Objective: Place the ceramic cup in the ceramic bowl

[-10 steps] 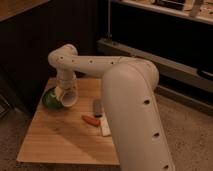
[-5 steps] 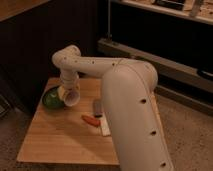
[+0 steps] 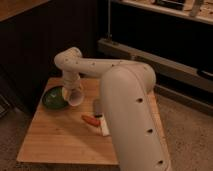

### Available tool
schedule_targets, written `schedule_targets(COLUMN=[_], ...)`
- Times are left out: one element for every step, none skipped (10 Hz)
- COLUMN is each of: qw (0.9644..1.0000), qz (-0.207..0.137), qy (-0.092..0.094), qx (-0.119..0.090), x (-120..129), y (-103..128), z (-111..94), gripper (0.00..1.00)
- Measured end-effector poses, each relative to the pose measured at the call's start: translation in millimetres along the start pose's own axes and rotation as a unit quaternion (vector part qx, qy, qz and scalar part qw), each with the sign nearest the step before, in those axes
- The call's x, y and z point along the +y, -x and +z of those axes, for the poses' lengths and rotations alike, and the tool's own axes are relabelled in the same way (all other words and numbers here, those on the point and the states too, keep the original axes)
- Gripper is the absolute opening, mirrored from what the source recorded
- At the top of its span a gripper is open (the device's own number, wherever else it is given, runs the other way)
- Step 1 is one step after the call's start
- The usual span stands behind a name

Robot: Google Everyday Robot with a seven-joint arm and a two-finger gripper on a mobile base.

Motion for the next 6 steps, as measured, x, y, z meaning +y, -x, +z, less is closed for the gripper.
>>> schedule_targets(qw=[1.0000, 1.0000, 1.0000, 1.0000, 1.0000, 1.0000], qz=[-0.001, -0.001, -0.001, 0.001, -0.001, 0.000], qy=[0.002, 0.002, 0.004, 0.001, -0.001, 0.000], qx=[0.000, 0.000, 0.003, 0.005, 0.005, 0.007], x=[7, 14, 17, 12, 3, -5], y=[0, 0, -2, -3, 0, 2], z=[3, 4, 8, 12, 17, 18], gripper=[0.79, 0.77, 0.71, 0.61, 0.47, 0.37])
